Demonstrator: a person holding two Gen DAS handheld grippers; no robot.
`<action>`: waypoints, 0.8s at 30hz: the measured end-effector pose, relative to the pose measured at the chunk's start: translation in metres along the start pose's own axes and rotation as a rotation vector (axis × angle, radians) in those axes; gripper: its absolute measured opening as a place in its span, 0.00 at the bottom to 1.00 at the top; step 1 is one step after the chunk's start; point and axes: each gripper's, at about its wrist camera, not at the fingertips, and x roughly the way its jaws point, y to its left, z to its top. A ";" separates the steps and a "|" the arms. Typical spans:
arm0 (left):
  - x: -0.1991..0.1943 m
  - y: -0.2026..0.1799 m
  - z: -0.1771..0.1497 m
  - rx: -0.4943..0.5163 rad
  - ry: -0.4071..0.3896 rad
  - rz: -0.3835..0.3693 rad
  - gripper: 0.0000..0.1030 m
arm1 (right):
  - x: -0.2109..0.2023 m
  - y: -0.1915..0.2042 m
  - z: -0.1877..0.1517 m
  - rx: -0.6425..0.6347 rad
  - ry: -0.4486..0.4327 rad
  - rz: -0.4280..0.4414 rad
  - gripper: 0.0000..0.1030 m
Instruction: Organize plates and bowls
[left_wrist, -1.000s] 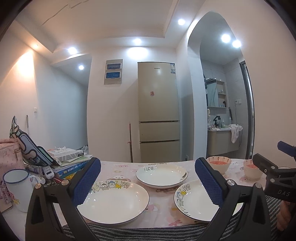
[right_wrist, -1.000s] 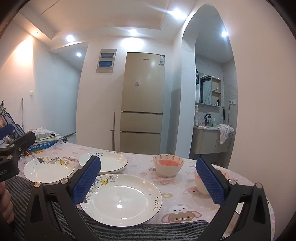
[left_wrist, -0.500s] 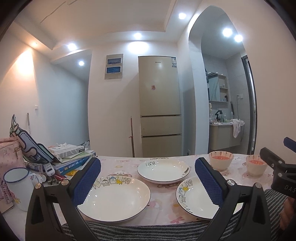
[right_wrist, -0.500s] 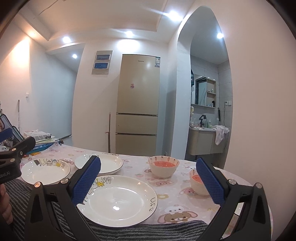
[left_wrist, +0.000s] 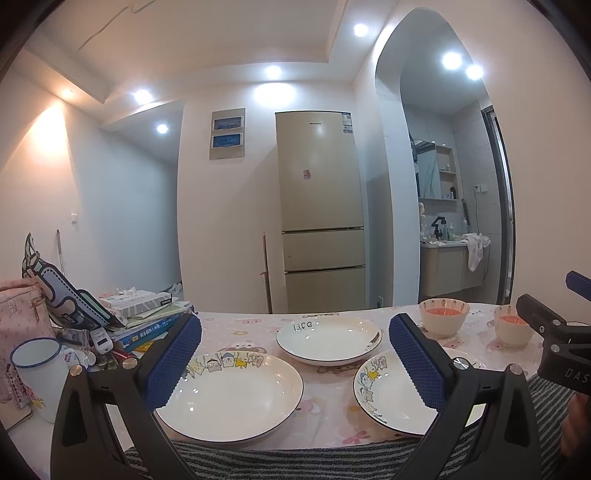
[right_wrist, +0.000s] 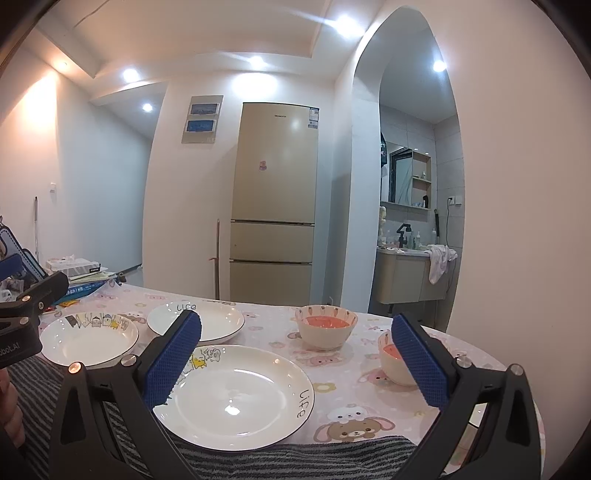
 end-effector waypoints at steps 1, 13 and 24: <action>-0.001 -0.001 0.000 0.004 -0.003 0.000 1.00 | 0.000 0.000 0.001 0.001 -0.002 0.000 1.00; -0.001 -0.005 0.001 0.017 -0.006 0.002 1.00 | 0.000 0.000 -0.001 0.003 0.002 -0.004 1.00; 0.008 -0.013 0.002 0.057 0.038 0.003 1.00 | 0.000 0.002 0.002 -0.004 0.016 0.001 1.00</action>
